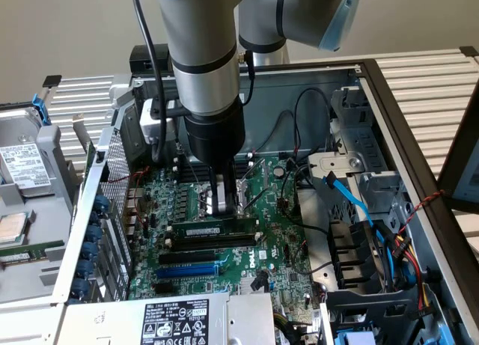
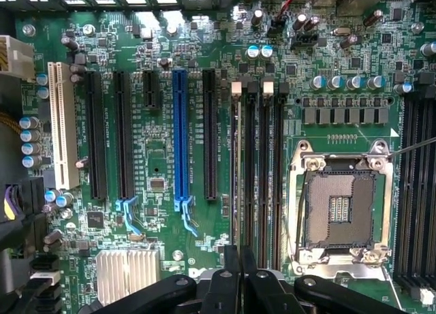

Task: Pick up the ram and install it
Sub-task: 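Insert the ram into the slot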

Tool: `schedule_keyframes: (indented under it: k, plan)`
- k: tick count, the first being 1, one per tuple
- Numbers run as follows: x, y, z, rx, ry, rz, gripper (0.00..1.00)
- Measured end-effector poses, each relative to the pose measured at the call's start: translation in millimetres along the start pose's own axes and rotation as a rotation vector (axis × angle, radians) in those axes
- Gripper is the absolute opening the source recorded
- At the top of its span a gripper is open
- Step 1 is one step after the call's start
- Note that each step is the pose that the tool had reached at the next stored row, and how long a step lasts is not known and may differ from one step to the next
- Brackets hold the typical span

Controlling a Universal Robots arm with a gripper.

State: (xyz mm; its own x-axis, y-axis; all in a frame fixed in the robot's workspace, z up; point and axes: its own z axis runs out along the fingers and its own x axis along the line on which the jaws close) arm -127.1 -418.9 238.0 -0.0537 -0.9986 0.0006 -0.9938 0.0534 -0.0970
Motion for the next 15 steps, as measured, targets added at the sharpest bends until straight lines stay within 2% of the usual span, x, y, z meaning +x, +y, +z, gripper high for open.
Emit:
schedule_keyframes:
  k: [15]
  plan:
    - [-0.2, 0.8, 1.7, -0.0003, -0.0028, -0.004, 0.12]
